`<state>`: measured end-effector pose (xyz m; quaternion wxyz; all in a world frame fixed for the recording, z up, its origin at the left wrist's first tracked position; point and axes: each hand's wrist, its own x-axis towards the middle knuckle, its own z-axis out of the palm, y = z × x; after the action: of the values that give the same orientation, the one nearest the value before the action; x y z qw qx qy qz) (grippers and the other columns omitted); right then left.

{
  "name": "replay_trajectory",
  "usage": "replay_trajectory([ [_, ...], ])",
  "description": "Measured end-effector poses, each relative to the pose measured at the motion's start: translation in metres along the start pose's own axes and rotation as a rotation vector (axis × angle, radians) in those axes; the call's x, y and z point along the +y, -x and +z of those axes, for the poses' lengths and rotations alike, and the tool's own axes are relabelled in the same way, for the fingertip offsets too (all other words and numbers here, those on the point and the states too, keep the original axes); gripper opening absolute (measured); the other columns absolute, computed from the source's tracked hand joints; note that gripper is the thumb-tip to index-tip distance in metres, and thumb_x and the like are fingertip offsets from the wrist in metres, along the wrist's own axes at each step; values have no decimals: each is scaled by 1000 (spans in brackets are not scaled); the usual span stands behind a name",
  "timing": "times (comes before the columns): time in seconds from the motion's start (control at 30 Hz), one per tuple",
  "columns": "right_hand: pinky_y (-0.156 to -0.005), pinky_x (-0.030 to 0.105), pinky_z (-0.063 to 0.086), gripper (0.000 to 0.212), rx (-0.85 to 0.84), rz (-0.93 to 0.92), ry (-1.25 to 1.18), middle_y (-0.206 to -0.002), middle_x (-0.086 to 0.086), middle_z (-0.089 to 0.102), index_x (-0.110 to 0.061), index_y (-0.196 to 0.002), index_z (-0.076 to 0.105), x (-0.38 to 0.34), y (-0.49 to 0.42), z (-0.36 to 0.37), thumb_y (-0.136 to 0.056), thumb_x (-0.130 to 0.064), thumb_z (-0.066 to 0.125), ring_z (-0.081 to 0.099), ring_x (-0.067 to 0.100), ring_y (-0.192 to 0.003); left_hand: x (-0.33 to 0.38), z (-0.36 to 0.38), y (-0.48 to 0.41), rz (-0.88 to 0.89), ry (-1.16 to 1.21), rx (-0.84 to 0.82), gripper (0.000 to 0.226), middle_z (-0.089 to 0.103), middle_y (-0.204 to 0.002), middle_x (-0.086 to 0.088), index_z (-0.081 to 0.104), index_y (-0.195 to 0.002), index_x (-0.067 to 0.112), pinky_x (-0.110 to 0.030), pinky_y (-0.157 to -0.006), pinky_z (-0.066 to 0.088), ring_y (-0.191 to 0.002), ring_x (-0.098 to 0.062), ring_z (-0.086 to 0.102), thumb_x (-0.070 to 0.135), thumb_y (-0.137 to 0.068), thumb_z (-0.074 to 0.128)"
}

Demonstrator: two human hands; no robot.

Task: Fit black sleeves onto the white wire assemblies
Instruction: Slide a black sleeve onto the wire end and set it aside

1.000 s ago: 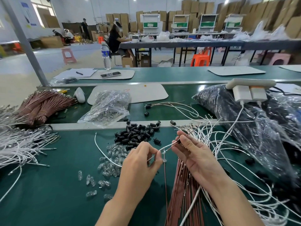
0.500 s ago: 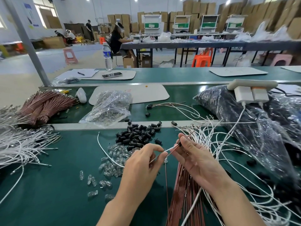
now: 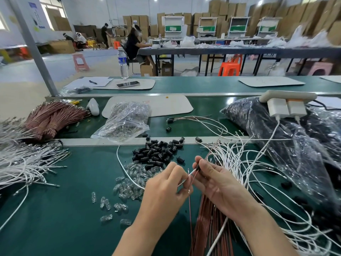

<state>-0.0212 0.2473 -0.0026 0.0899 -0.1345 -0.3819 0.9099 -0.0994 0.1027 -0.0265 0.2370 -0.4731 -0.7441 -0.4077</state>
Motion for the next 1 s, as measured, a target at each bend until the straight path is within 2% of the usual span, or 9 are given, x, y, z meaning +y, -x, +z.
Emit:
replay_trajectory([
  [0.1, -71, 30, 62, 19, -24, 22, 24, -90, 11, 71, -7, -89, 80, 6, -2, 1, -72, -14, 76, 68, 19, -76, -2, 3, 2, -3, 14, -8, 21, 47, -75, 10, 55, -79, 13, -18, -48, 35, -58, -2, 35, 11, -81, 76],
  [0.27, -74, 34, 62, 20, -10, 7, 105, -94, 10, 73, -11, -93, 80, 8, -5, -5, -73, -15, 78, 71, 19, -81, -4, 5, 5, -45, 9, -28, 14, 51, -81, 14, 61, -92, 16, -29, -48, 49, -60, -3, 52, 21, -91, 74],
  [0.4, -65, 26, 59, 23, 24, -63, 170, -79, 4, 71, -14, -94, 82, 9, -7, -9, -71, -16, 77, 67, 11, -67, -1, 4, 3, -116, 8, -104, 29, 46, -92, 25, 54, -118, 31, -12, -56, 46, -71, 7, 52, 47, -94, 59],
  [0.5, -67, 25, 58, 28, 7, -88, 213, -88, 6, 75, -13, -98, 81, 11, -9, -10, -70, -17, 79, 71, 13, -74, 1, 4, 4, -135, -6, -137, 39, 52, -99, 24, 52, -125, 32, -16, -60, 49, -76, 0, 59, 58, -97, 46],
  [0.63, -71, 28, 58, 35, 3, -98, 302, -98, 8, 76, -16, -104, 80, 12, -9, -9, -73, -31, 81, 73, 16, -84, -2, 3, 4, -144, 7, -117, 29, 49, -96, 22, 58, -121, 29, -26, -54, 49, -64, -6, 57, 47, -104, 41],
  [0.7, -70, 28, 58, 36, 43, -123, 325, -101, 8, 75, -17, -103, 80, 12, -10, -9, -73, -37, 79, 72, 17, -85, -3, 2, 3, -149, 6, -108, 24, 49, -98, 21, 59, -120, 28, -24, -53, 48, -64, -6, 57, 40, -103, 46],
  [0.83, -68, 26, 58, 37, 131, -206, 382, -92, 4, 74, -19, -97, 82, 11, -8, -7, -67, -42, 80, 70, 13, -80, -1, 3, 2, -131, -13, -99, 21, 50, -99, 18, 60, -117, 25, -23, -50, 48, -61, -4, 55, 36, -102, 51],
  [0.9, -64, 25, 57, 32, 168, -246, 340, -90, 2, 74, -19, -92, 82, 7, -7, -7, -67, -40, 80, 69, 11, -76, -3, 3, 1, -122, -31, -78, 21, 56, -101, 13, 62, -115, 21, -25, -54, 49, -65, -5, 57, 33, -102, 52],
  [1.0, -60, 24, 57, 21, 226, -282, 169, -84, -1, 72, -18, -87, 80, -4, -4, -12, -74, -32, 76, 65, 9, -69, -8, 0, 0, -99, -117, 7, 19, 61, -99, 10, 66, -113, 17, -23, -72, 43, -79, -6, 49, 25, -99, 58],
])
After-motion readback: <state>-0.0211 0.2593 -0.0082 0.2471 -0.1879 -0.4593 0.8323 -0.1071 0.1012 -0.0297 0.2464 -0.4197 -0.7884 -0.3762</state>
